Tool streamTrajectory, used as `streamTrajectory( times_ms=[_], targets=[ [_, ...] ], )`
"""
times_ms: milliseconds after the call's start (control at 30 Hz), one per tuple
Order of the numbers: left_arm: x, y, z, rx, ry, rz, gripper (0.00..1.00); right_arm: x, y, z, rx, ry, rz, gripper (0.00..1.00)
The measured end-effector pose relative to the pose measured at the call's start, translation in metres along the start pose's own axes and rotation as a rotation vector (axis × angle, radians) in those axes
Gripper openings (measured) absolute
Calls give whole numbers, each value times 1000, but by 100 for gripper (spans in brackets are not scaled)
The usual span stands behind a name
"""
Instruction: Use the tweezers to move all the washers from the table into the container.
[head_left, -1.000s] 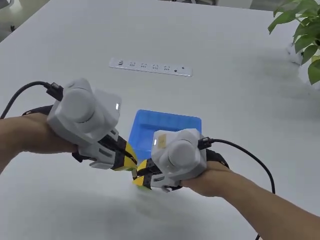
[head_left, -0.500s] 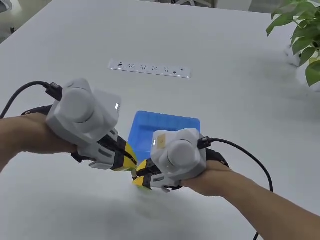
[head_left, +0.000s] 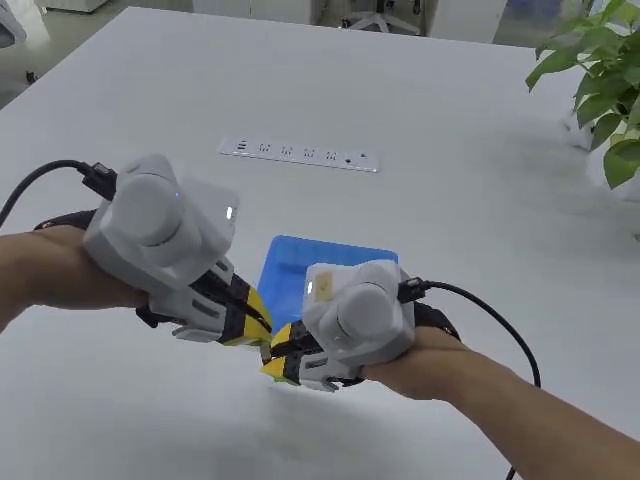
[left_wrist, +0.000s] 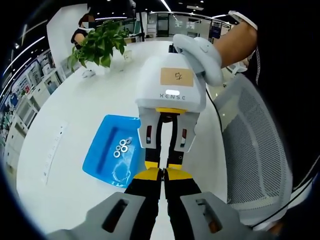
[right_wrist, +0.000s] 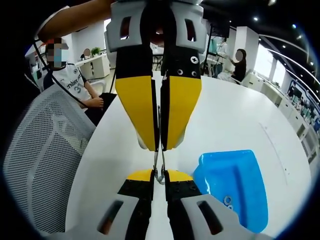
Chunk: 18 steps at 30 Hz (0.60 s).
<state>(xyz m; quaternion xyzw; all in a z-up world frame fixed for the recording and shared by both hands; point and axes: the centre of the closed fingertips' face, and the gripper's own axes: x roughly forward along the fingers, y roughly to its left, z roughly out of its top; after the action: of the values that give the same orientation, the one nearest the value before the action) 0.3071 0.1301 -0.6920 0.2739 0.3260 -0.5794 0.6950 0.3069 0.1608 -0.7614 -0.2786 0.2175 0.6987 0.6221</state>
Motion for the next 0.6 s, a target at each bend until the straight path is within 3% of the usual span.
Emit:
streamTrajectory(
  times_ms=[600],
  targets=[
    [-19, 6, 24, 42, -15, 31, 6, -24, -10, 19, -35, -3, -33, 10]
  ],
)
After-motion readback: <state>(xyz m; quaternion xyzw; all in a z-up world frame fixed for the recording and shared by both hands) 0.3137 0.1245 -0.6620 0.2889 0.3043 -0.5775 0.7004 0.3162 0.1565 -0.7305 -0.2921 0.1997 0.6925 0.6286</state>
